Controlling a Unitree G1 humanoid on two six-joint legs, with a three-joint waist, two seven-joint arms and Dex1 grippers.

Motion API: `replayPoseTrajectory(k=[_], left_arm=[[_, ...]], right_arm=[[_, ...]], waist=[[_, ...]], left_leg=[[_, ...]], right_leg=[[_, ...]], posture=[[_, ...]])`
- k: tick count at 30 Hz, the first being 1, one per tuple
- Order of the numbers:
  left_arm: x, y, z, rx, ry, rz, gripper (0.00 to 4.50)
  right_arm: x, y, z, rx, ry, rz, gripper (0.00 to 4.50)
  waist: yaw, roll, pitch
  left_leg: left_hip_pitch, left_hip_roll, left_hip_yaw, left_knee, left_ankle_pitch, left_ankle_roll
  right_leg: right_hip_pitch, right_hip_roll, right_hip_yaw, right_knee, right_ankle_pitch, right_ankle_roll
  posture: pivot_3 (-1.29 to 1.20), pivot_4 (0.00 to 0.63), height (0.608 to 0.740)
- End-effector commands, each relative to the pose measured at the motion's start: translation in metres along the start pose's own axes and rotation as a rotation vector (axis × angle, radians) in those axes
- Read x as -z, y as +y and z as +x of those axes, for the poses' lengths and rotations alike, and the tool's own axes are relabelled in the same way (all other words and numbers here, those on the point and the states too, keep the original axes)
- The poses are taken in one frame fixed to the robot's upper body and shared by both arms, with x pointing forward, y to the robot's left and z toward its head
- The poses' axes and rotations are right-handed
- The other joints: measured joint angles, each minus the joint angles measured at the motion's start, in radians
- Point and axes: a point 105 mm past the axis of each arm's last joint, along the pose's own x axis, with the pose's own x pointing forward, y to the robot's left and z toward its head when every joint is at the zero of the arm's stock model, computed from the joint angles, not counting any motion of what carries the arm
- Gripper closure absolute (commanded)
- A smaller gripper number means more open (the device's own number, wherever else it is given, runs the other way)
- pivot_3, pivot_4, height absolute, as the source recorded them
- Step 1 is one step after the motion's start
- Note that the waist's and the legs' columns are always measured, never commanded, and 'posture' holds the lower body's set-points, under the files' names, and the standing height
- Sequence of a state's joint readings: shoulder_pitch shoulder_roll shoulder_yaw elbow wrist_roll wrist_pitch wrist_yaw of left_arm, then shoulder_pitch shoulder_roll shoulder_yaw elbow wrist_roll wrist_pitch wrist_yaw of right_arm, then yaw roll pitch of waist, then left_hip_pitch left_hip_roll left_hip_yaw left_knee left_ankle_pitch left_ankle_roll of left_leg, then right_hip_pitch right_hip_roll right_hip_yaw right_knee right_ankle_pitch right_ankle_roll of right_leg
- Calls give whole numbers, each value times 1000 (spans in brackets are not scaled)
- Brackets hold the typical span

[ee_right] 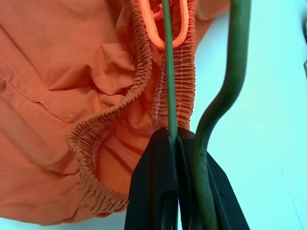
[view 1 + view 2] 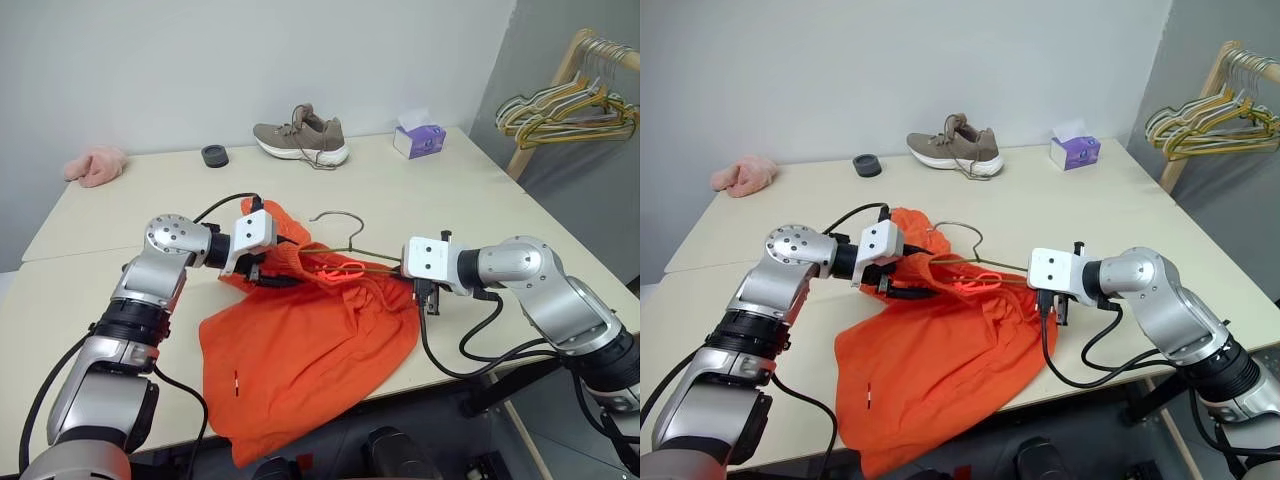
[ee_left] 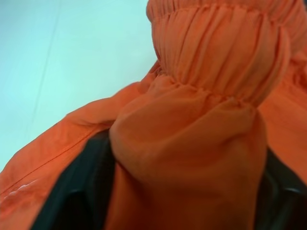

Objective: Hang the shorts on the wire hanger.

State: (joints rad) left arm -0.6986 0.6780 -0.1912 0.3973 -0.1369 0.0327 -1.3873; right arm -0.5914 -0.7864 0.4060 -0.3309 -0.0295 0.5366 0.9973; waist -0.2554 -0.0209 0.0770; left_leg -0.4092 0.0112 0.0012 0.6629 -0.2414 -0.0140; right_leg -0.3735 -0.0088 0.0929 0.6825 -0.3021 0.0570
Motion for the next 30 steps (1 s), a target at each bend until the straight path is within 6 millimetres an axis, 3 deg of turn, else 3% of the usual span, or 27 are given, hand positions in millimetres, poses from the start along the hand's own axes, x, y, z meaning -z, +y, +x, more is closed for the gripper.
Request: replayPoseTrajectory(k=[1, 6, 8, 9, 12, 16, 19, 21, 26, 30], left_arm=[[-9, -2, 0, 12, -25, 26, 2451], [-7, -6, -1, 21, -17, 18, 4054], [-6, -7, -1, 21, -14, 16, 4404], [-6, -8, -1, 21, -13, 15, 4413], [0, -9, -6, 11, 9, 1, 4448], [5, -8, -10, -23, 24, -20, 4500], [6, -7, -13, -42, 20, -37, 4500], [8, -7, -14, -47, 23, -42, 4500], [7, -7, -14, -50, 16, -52, 4500], [4, -5, -14, -54, 4, -59, 4500]], right_arm=[[-23, -6, -8, 28, -58, -113, 4500], [-19, -4, -6, 4, -57, -154, 4500], [-18, -4, -7, 4, -55, -159, 4500], [-16, -5, -7, 4, -52, -163, 4500], [7, -20, -22, 55, 22, -165, 3754], [41, -28, -45, 113, 118, -47, 2387], [56, -16, -56, 102, 135, 107, 1328], [55, 7, -56, 62, 75, 295, 640], [41, 36, -38, 42, -34, 552, 640], [42, 37, -21, 104, -43, 696, 640]], waist=[[0, 0, 0], [-1, 0, 0], [0, 0, 0], [0, 0, -1], [0, 0, -1], [3, -1, -2], [3, -1, -2], [3, -2, -2], [-7, -2, -3], [-12, -3, -3]], left_leg=[[0, 0, 0, 0, 0, 0], [0, 0, 0, 0, 0, 0], [0, 0, 0, 0, 0, 0], [0, 0, 0, 1, 0, 0], [0, 0, 0, 1, 0, 0], [0, 0, 0, 1, 0, 0], [0, 0, -2, 1, 0, 0], [0, 0, -2, 1, 0, 0], [1, 0, -1, 2, 0, 0], [5, 0, 0, 3, 1, 0]], right_leg=[[0, 0, 0, 0, 0, 0], [0, 0, 0, 0, 0, 0], [0, 0, 0, 0, 0, 0], [0, 0, 0, 0, 0, 0], [0, 0, 0, 1, 0, 0], [1, -1, -1, 1, 0, 0], [1, -1, 0, 1, 0, 0], [1, -1, 0, 1, 0, 0], [1, 0, 0, 5, 0, 0], [3, 1, 1, 7, -2, 4]], posture=[[-252, 23, 740], [-249, 15, 740], [-249, 15, 740], [-248, 13, 740], [-244, 12, 740], [-243, 13, 740], [-245, 16, 740], [-253, 20, 740], [-259, 22, 740], [-259, 22, 740]])
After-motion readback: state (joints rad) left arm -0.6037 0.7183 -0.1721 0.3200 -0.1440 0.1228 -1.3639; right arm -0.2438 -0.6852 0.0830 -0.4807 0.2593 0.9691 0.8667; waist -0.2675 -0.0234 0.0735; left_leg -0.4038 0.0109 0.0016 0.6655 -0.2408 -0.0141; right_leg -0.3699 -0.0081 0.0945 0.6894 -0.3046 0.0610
